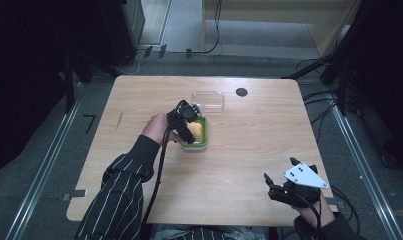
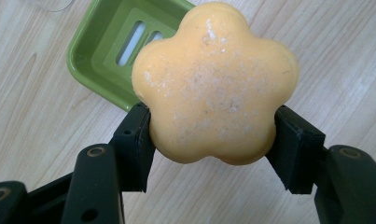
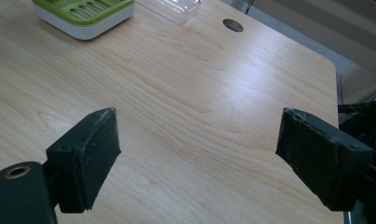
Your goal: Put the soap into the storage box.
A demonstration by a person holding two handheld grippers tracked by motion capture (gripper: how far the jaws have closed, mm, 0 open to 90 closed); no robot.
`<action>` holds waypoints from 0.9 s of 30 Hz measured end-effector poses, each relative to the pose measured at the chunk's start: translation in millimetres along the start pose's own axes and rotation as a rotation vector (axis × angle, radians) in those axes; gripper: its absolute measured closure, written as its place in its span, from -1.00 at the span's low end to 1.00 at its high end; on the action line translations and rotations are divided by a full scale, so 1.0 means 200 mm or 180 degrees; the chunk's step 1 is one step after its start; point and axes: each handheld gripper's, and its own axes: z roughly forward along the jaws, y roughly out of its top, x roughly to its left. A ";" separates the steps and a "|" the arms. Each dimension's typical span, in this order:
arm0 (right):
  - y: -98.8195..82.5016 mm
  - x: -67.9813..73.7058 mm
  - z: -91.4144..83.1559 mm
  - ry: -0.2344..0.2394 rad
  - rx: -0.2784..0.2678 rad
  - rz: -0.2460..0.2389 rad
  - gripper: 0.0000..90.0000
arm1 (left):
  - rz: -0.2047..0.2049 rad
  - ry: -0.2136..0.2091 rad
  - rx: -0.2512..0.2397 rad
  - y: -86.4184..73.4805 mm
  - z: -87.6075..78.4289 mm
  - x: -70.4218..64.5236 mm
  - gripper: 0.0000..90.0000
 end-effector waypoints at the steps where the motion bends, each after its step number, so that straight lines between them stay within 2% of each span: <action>1: 0.00 0.00 0.00 0.0002 0.0002 0.0002 -0.69 | 0.0000 0.0000 0.0000 0.00 0.00 0.00 -0.12; 7: 0.00 0.00 0.00 -0.0010 0.0002 0.0005 -0.70 | -0.0039 0.0018 -0.0029 0.02 0.01 0.02 -0.12; 14: -0.01 -0.01 0.00 -0.0014 -0.0002 0.0018 -0.70 | -0.0009 0.0056 -0.0028 0.04 0.04 0.03 -0.12; 20: -0.01 0.00 -0.01 -0.0018 0.0003 0.0022 -0.69 | -0.0010 0.0050 -0.0015 0.05 0.08 0.05 -0.12; 27: -0.01 -0.01 -0.01 -0.0022 0.0003 0.0015 -0.70 | -0.0026 0.0106 0.0002 0.06 0.12 0.07 -0.12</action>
